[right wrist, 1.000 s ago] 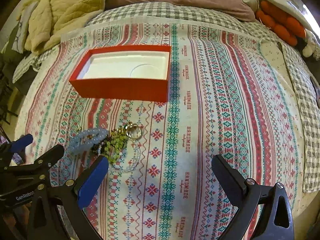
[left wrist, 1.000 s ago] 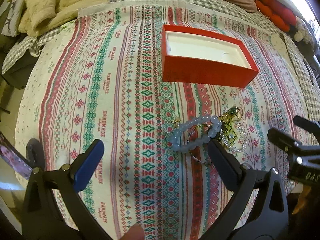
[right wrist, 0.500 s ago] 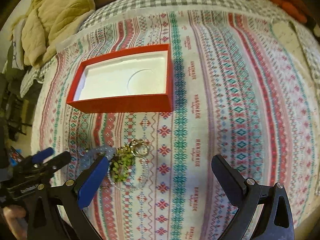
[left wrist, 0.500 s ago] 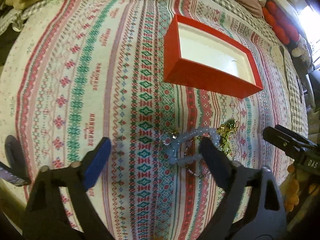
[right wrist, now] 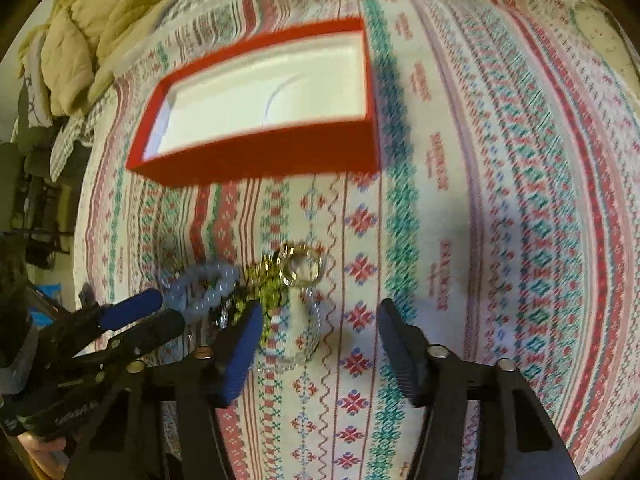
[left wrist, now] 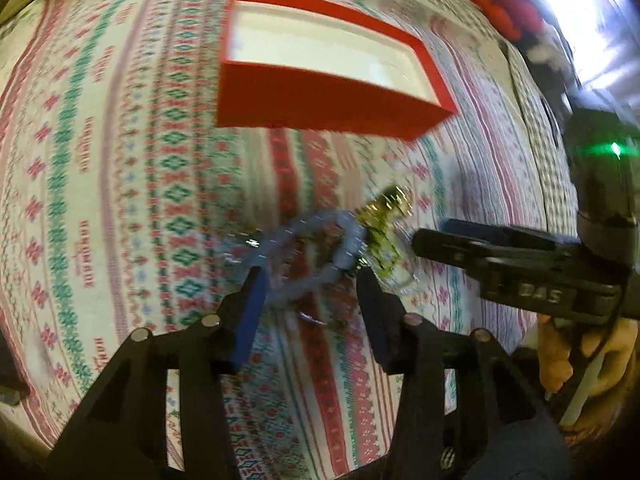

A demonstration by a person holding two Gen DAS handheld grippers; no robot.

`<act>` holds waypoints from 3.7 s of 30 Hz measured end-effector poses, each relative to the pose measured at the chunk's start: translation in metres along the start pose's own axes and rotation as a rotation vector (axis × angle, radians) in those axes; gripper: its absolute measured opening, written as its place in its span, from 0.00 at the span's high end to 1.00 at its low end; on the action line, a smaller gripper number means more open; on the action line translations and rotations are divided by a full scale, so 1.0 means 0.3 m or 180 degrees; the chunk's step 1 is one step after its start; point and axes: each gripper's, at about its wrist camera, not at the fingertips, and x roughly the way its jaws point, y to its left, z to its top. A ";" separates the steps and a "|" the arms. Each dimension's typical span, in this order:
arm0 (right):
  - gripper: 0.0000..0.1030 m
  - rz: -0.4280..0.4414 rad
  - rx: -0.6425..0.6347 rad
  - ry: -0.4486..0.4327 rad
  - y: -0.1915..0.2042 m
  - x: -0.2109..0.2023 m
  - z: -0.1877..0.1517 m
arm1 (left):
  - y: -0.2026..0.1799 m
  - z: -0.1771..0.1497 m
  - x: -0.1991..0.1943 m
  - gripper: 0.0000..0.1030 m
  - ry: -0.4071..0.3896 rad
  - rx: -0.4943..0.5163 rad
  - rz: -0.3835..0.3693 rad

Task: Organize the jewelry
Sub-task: 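Grasp the pale blue bead bracelet with the left gripper while the right gripper grasps the green bead bracelet, then lift both bracelets and lower them into the red box, opening both grippers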

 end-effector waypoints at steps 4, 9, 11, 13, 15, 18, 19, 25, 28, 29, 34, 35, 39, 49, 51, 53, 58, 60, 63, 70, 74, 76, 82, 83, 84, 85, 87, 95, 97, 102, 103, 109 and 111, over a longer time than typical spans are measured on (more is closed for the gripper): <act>0.59 -0.0123 -0.0081 0.0094 0.018 0.043 -0.012 | -0.039 -0.002 0.048 0.53 0.0105 0.0190 0.0099; 0.72 -0.0388 -0.0300 0.0031 0.052 0.070 -0.028 | -0.068 0.015 0.090 0.65 0.0099 0.0303 0.0266; 0.82 -0.0442 -0.0392 -0.0010 0.060 0.075 -0.033 | -0.086 0.018 0.136 0.71 0.0145 0.0311 0.0326; 0.89 -0.0444 -0.0446 -0.0036 0.078 0.083 -0.044 | -0.117 0.019 0.161 0.73 0.0111 0.0346 0.0358; 0.93 -0.0415 -0.0446 -0.0049 0.077 0.085 -0.045 | -0.123 0.019 0.160 0.78 0.0099 0.0342 0.0376; 0.95 -0.0347 -0.0407 -0.0075 0.069 0.078 -0.049 | -0.116 0.014 0.146 0.84 0.0084 0.0288 0.0355; 0.95 -0.0326 -0.0400 -0.0082 0.065 0.071 -0.049 | -0.117 0.010 0.138 0.84 0.0064 0.0279 0.0348; 0.96 -0.0188 -0.0376 -0.0217 0.054 0.002 -0.043 | -0.124 0.011 0.082 0.87 -0.0091 0.0275 0.0282; 0.96 -0.0106 -0.0375 -0.0287 0.079 -0.040 -0.033 | -0.120 0.022 0.046 0.87 -0.0171 0.0258 0.0248; 0.96 -0.0069 -0.0377 -0.0296 0.083 -0.051 -0.034 | -0.120 0.021 0.036 0.87 -0.0197 0.0256 0.0240; 0.83 0.0098 -0.0380 -0.0183 0.019 -0.107 -0.062 | -0.092 0.007 -0.032 0.87 -0.0345 0.0229 0.0200; 0.82 0.0109 -0.0388 -0.0166 0.016 -0.106 -0.065 | -0.098 0.008 -0.034 0.87 -0.0357 0.0226 0.0200; 0.75 0.0062 -0.0522 -0.0074 0.040 -0.068 -0.107 | -0.095 0.001 -0.042 0.87 -0.0373 0.0200 0.0218; 0.43 0.0024 -0.0743 -0.0126 0.105 -0.041 -0.126 | -0.042 -0.028 -0.065 0.87 -0.0387 0.0086 0.0256; 0.54 0.0055 -0.0626 -0.0137 0.097 -0.026 -0.105 | -0.033 -0.031 -0.069 0.87 -0.0390 0.0066 0.0258; 0.60 0.0081 -0.0510 -0.0139 0.082 -0.012 -0.084 | -0.026 -0.037 -0.075 0.87 -0.0389 0.0061 0.0260; 0.80 0.0238 -0.0380 -0.0061 0.084 0.051 -0.045 | -0.016 -0.039 -0.071 0.87 -0.0371 0.0043 0.0282; 0.91 0.0282 -0.0384 -0.0034 0.093 0.064 -0.041 | -0.015 -0.038 -0.072 0.87 -0.0367 0.0037 0.0291; 0.94 0.0314 -0.0398 -0.0137 0.073 0.014 -0.057 | -0.017 -0.039 -0.082 0.87 -0.0392 0.0038 0.0287; 0.94 0.0443 -0.0408 -0.0444 0.064 -0.122 -0.065 | -0.024 -0.031 -0.133 0.87 -0.0534 0.0016 0.0251; 0.94 0.0531 -0.0410 -0.0611 0.070 -0.192 -0.063 | -0.041 -0.022 -0.168 0.87 -0.0633 0.0017 0.0226; 0.94 0.0561 -0.0407 -0.0689 0.074 -0.224 -0.060 | -0.053 -0.015 -0.182 0.87 -0.0683 0.0019 0.0217; 0.94 0.0565 -0.0343 -0.0924 0.083 -0.299 -0.031 | -0.081 0.030 -0.214 0.87 -0.0842 -0.0036 0.0146; 0.94 0.0560 -0.0329 -0.0968 0.083 -0.311 -0.022 | -0.085 0.038 -0.218 0.87 -0.0870 -0.0045 0.0132; 0.94 0.0564 -0.0309 -0.1018 0.081 -0.327 -0.013 | -0.089 0.048 -0.221 0.87 -0.0898 -0.0051 0.0118; 0.94 0.0565 -0.0292 -0.1062 0.079 -0.340 -0.005 | -0.094 0.061 -0.225 0.87 -0.0931 -0.0060 0.0105; 0.94 0.0568 -0.0253 -0.1155 0.081 -0.361 0.016 | -0.103 0.093 -0.232 0.87 -0.1007 -0.0081 0.0058; 0.94 0.0639 -0.0085 -0.1607 0.059 -0.464 0.105 | -0.143 0.208 -0.240 0.87 -0.1277 -0.0131 -0.0197; 0.94 0.0651 -0.0062 -0.1691 0.059 -0.480 0.120 | -0.162 0.240 -0.234 0.87 -0.1337 -0.0123 -0.0303; 0.94 0.0600 -0.0044 -0.1890 0.061 -0.497 0.156 | -0.178 0.308 -0.181 0.87 -0.1369 -0.0174 -0.0536; 0.94 0.0587 -0.0043 -0.1908 0.061 -0.495 0.162 | -0.173 0.322 -0.162 0.87 -0.1354 -0.0201 -0.0577; 0.94 0.0460 -0.0124 -0.1913 0.076 -0.449 0.204 | -0.106 0.373 -0.031 0.87 -0.1180 -0.0339 -0.0360; 0.94 0.0460 -0.0163 -0.1873 0.090 -0.426 0.215 | -0.079 0.380 -0.004 0.87 -0.1129 -0.0375 -0.0221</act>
